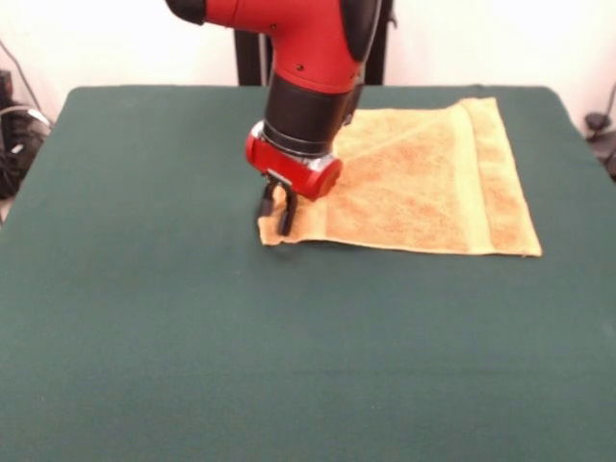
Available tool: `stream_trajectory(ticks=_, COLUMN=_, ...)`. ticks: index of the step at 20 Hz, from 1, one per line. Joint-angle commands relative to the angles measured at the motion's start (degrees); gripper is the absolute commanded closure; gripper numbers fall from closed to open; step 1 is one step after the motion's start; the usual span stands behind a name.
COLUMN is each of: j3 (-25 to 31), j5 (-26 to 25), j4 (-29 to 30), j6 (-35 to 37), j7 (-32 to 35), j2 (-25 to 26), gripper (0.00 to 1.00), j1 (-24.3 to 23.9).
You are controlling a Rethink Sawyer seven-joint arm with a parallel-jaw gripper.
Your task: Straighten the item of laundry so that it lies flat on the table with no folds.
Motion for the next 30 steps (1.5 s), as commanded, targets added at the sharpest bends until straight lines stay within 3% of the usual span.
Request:
stream_trajectory(ticks=1, j3=4.12, j5=-4.17, j4=-4.17, j6=-9.57, j7=-2.76, j2=4.71, gripper=0.00, j1=-2.30)
stream_trajectory(ticks=6, j3=7.14, j5=-5.79, j4=-4.98, j6=-8.05, j7=-5.69, j2=3.13, gripper=0.00, j1=-3.64)
stream_trajectory(ticks=13, j3=13.14, j5=-4.97, j4=-1.25, j6=-3.88, j7=-8.29, j2=0.52, gripper=0.00, j1=-6.47)
stream_trajectory(ticks=19, j3=21.79, j5=-2.46, j4=5.64, j6=-3.23, j7=-7.56, j2=-1.32, gripper=0.00, j1=-10.18)
stream_trajectory(ticks=23, j3=18.56, j5=-5.17, j4=2.71, j6=-3.23, j7=-6.72, j2=-3.63, gripper=0.00, j1=-7.01)
stream_trajectory(ticks=30, j3=17.32, j5=-6.51, j4=0.91, j6=0.66, j7=-9.95, j2=-5.55, gripper=0.00, j1=-6.99)
